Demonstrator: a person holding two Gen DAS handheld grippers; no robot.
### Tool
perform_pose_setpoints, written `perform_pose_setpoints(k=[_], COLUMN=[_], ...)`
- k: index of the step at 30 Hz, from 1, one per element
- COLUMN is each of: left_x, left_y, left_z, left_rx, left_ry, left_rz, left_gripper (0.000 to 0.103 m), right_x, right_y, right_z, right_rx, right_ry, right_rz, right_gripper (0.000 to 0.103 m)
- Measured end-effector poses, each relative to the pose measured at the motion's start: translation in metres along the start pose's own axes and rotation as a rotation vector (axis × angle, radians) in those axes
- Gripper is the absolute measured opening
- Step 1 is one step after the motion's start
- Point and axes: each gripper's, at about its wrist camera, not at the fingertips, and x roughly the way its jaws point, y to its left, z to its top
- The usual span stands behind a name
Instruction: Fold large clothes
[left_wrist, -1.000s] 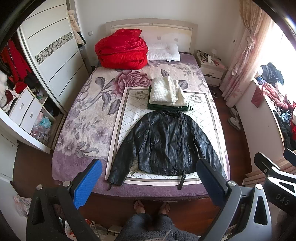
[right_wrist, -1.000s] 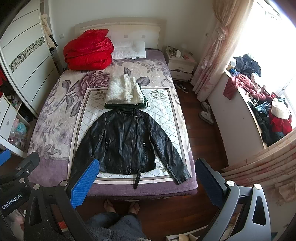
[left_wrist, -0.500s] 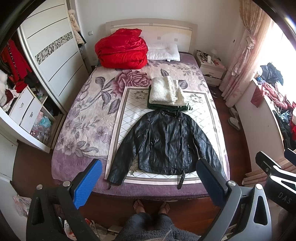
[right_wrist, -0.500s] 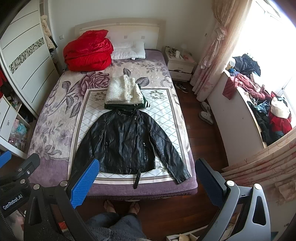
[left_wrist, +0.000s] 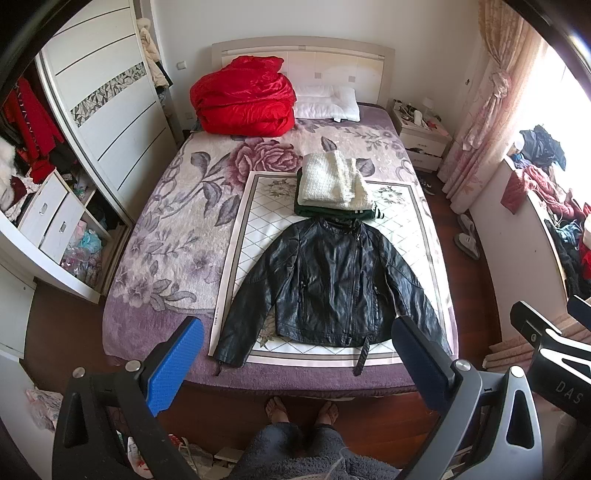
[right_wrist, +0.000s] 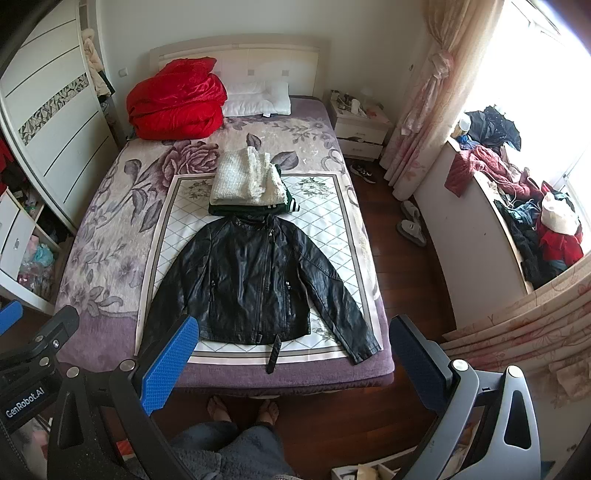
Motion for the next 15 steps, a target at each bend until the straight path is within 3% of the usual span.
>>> perform_pose_setpoints(k=[15], left_x=[0.0031], left_y=[0.0020], left_z=[-0.0008], left_rx=[0.002], left_ry=[0.004], left_rz=[-0.004], left_gripper=[0.103], right_x=[-0.0008], right_y=[-0.0028], right_z=[0.0034], right_rx=[0.002], right_ry=[0.004], right_rz=[0.002], right_gripper=[0.103])
